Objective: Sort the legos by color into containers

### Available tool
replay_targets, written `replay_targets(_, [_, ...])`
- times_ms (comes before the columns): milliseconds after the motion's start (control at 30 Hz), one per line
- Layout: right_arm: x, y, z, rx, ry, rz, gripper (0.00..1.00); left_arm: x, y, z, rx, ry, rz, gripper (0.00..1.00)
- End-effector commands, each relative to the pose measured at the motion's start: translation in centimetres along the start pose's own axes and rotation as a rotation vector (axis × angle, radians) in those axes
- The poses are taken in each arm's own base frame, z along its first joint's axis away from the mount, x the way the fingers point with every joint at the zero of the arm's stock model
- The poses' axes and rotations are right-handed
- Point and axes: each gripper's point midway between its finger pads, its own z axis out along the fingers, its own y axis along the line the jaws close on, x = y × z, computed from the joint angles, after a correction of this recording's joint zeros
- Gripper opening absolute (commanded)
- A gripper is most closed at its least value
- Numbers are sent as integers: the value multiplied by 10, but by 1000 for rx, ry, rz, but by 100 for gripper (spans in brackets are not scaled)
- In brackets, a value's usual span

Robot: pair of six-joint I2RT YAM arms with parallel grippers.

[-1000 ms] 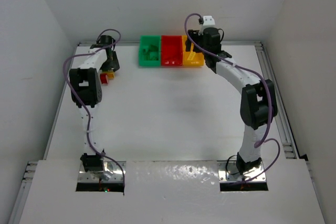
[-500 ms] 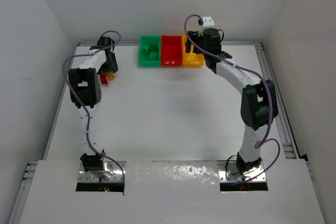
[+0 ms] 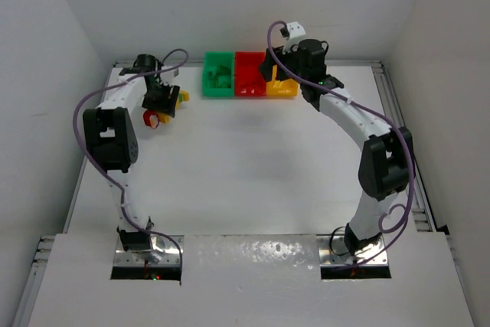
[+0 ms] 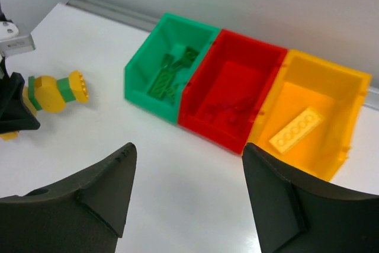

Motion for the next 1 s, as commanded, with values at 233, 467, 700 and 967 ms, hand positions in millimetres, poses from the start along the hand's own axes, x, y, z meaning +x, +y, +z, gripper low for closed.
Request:
replay_targets(233, [18, 103, 10, -330, 31, 253, 71, 1, -54, -83, 136, -223, 615, 0])
replay_targets(467, [24, 166, 24, -517, 50, 351, 82, 4, -88, -99, 132, -290, 779, 0])
replay_targets(700, [41, 188, 13, -690, 53, 440, 82, -4, -101, -126, 120, -386, 857, 0])
replay_targets(967, [22, 188, -19, -794, -80, 440, 87, -9, -120, -151, 173, -506, 971, 0])
